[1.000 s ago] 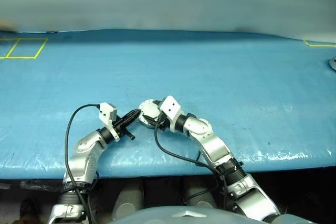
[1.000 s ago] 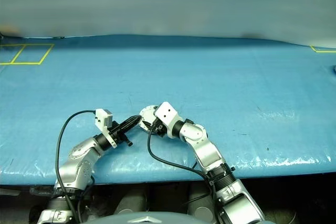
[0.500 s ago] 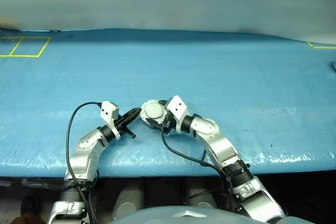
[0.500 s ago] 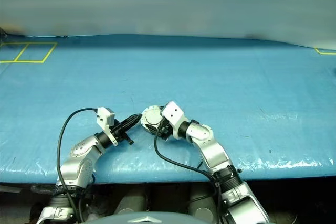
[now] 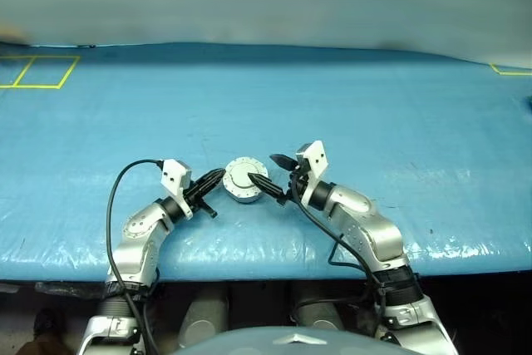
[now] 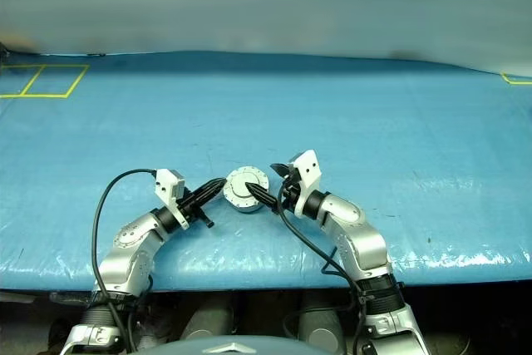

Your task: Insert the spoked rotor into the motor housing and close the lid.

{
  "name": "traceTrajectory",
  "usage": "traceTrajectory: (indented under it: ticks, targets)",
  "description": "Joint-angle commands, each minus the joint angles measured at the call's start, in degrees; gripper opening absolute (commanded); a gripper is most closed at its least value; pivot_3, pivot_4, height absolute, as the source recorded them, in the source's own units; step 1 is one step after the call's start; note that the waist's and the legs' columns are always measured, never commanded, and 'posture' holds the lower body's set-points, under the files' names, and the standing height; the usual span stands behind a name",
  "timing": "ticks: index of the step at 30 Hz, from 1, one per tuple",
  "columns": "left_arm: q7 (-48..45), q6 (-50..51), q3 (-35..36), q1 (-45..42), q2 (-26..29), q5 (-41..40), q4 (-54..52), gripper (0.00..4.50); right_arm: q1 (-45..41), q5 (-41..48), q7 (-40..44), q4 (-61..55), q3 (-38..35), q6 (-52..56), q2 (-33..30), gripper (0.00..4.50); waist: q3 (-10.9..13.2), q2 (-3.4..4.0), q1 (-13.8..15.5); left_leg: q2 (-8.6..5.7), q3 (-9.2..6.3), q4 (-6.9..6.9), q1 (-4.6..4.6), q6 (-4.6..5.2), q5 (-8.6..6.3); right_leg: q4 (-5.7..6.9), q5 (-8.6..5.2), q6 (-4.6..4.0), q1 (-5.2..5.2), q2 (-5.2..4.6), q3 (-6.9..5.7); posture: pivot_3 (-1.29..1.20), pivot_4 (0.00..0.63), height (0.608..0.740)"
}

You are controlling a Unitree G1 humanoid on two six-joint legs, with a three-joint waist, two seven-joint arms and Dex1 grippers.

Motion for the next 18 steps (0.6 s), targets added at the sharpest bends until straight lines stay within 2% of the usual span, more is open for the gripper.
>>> traceTrajectory:
  ticks: [1, 8, 18]
  targets:
    - [-0.2, -1.1, -1.1, -0.4, -0.7, 0.6, 0.7, 0.00, 0.2, 4.6, 0.1, 1.8, -3.6, 3.5, 0.5, 4.47, 0.0, 0.00, 0.0, 0.00, 0.00, 0.00, 0.00, 0.00, 0.00, 0.01, 0.00, 0.00, -0.01, 0.00, 0.00, 0.00, 0.150, 0.740]
    - [-0.1, -2.0, -0.8, -0.7, -1.0, 0.4, 0.3, 0.00, 1.2, 13.8, 1.6, 6.6, -8.8, 12.4, 2.7, 4.47, 0.0, 0.01, -0.1, 0.00, 0.00, 0.00, 0.00, 0.01, 0.00, 0.02, 0.00, 0.00, -0.01, 0.00, 0.00, 0.00, 0.150, 0.740]
    - [0.1, -2.6, -0.6, -0.9, -0.9, 1.0, 0.5, 0.00, 1.4, 17.3, 1.5, 11.1, -8.4, 18.5, 5.3, 4.47, 0.0, 0.00, -0.7, 0.02, 0.00, 0.02, 0.06, 0.01, 0.00, 0.05, 0.01, 0.01, 0.05, 0.03, 0.00, 0.00, 0.150, 0.740]
